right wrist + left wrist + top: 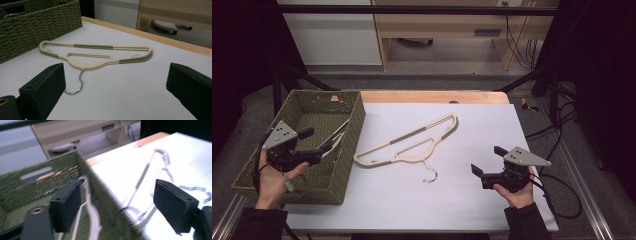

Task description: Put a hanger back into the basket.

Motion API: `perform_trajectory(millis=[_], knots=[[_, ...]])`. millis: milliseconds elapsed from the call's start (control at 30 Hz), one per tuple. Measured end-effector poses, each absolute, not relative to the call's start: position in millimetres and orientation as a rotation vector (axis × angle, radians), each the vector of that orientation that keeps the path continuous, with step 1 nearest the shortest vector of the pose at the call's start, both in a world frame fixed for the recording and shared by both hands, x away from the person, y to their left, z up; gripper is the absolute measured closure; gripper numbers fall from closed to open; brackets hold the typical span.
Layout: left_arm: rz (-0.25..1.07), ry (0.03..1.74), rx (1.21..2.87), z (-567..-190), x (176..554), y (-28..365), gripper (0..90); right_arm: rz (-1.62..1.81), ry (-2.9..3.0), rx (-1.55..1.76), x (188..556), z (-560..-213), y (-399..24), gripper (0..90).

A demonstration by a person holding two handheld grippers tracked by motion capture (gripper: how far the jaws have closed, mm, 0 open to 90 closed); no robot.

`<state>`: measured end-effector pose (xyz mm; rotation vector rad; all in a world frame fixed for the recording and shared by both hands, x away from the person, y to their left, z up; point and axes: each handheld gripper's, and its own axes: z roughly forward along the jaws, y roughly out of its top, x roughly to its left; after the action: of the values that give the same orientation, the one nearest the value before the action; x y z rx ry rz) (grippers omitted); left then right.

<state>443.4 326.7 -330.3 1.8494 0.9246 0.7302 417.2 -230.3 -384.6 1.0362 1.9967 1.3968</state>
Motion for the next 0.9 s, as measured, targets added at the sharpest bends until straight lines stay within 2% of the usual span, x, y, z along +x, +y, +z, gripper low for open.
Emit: perform_trajectory(millis=[233, 567, 667, 900], knots=[[0.695, 0.834, 1.780, -330.4, 431.2, 282.8, 11.9, 1.412, 1.998, 1.038, 422.9, -381.6, -219.3, 3.0], [0.596, 0.785, 1.782, -358.9, 425.8, 238.9, 9.4, 1.467, 1.987, 1.077, 431.4, -378.5, -202.7, 2.1], [0.553, 0.784, 1.788, -368.0, 427.7, 232.3, 9.4, 1.493, 1.974, 1.093, 434.6, -377.8, -196.9, 1.0], [0.544, 0.779, 1.788, -373.8, 426.9, 226.9, 9.1, 1.450, 2.011, 1.065, 443.2, -381.5, -175.5, 1.1]])
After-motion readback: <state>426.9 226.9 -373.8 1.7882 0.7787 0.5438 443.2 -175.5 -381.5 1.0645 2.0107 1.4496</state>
